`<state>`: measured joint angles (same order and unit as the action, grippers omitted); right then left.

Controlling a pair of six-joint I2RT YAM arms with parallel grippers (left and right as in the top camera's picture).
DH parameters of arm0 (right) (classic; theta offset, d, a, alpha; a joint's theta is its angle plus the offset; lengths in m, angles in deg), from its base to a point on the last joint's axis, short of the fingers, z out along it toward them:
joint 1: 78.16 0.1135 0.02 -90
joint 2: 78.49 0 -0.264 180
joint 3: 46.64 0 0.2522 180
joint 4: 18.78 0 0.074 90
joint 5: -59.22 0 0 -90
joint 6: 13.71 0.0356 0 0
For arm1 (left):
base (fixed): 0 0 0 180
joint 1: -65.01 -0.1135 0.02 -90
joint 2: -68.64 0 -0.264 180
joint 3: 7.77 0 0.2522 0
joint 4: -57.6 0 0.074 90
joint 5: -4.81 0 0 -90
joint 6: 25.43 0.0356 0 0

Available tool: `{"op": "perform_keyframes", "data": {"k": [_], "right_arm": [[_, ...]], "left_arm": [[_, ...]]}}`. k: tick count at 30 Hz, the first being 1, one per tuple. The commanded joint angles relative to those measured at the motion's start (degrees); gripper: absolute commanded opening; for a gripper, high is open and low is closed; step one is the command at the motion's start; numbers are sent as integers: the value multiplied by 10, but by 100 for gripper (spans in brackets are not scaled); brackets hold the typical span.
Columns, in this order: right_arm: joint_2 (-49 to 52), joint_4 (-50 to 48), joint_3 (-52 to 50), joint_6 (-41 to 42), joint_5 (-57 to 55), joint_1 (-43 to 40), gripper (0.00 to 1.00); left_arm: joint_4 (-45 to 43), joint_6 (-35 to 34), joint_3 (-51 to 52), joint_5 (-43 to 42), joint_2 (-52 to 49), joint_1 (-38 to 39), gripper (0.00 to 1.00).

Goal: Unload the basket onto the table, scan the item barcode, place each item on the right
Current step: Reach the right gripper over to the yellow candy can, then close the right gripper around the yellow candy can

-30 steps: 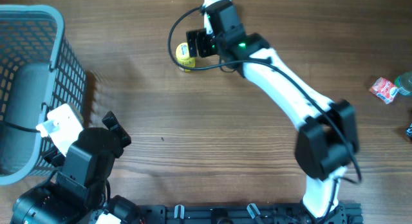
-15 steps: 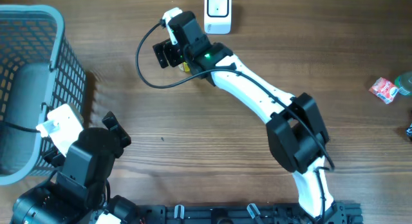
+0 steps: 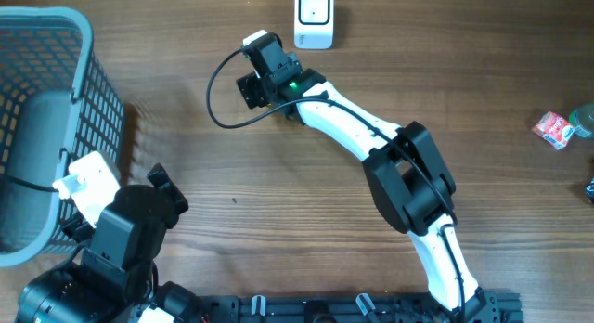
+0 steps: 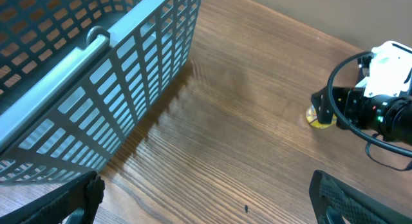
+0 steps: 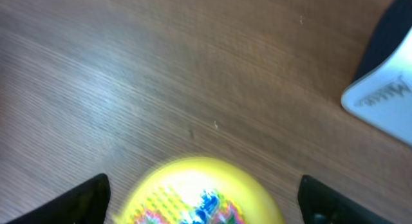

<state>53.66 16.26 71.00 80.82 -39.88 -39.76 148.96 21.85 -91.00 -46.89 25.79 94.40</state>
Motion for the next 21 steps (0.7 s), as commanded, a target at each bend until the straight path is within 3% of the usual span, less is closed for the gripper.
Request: {"op": "perform_keyframes", "data": {"k": [1, 3, 12, 21], "right_arm": [[8, 35, 8, -10, -16, -10, 72], [8, 39, 7, -23, -16, -10, 64], [8, 54, 8, -34, -14, -10, 60], [-23, 189, 8, 184, -38, -11, 53]], "left_arm": [[0, 4, 3, 12, 1, -3, 100], [0, 4, 3, 12, 1, -3, 100], [1, 4, 3, 12, 1, -3, 100], [1, 4, 3, 12, 1, -3, 100]]}}
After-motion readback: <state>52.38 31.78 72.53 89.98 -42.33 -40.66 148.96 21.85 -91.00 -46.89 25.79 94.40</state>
